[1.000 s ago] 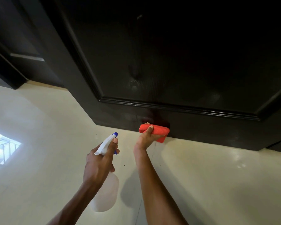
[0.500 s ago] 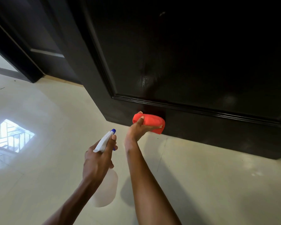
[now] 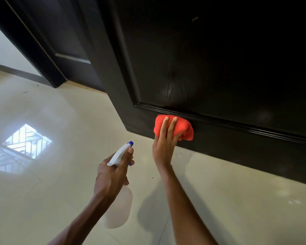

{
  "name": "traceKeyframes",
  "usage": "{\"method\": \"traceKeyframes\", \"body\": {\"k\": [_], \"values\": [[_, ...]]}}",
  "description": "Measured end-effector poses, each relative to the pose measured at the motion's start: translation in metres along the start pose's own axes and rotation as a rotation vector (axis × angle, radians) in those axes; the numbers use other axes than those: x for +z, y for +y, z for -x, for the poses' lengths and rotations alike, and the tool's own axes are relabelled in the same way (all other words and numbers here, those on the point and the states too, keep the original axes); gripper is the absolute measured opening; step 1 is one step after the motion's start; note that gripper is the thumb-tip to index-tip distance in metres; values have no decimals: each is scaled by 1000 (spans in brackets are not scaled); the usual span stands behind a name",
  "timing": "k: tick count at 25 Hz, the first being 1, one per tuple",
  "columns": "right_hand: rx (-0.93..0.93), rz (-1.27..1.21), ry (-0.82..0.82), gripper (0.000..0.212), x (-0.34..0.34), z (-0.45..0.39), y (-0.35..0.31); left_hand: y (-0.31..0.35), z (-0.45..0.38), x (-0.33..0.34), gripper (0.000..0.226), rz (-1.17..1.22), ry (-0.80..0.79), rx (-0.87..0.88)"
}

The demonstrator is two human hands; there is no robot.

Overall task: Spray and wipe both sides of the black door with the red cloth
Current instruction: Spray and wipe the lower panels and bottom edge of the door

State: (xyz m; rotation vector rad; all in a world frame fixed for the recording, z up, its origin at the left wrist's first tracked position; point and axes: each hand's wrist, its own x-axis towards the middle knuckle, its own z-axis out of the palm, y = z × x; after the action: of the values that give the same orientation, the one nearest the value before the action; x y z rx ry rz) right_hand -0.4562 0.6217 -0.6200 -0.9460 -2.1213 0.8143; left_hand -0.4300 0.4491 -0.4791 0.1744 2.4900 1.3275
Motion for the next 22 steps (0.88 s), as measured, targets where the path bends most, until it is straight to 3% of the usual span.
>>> {"method": "traceKeyframes", "body": {"k": [2,7,10,16,22], "values": [[-196,227,-184,84,-7,-15,37,2,0,-1,43,15,-6,-6],[-794,663,-402,91,-38,-47,85,5,-1,3,41,31,-50,-3],[-955,745,-416,88,-50,-59,86,12,-2,9,43,15,-77,8],[-1248,859,-254,71,-67,-77,77,22,-1,19,49,15,-110,48],[-1490,1138,-384,73,-63,-103,72,25,4,19,56,-1,-116,42]]}}
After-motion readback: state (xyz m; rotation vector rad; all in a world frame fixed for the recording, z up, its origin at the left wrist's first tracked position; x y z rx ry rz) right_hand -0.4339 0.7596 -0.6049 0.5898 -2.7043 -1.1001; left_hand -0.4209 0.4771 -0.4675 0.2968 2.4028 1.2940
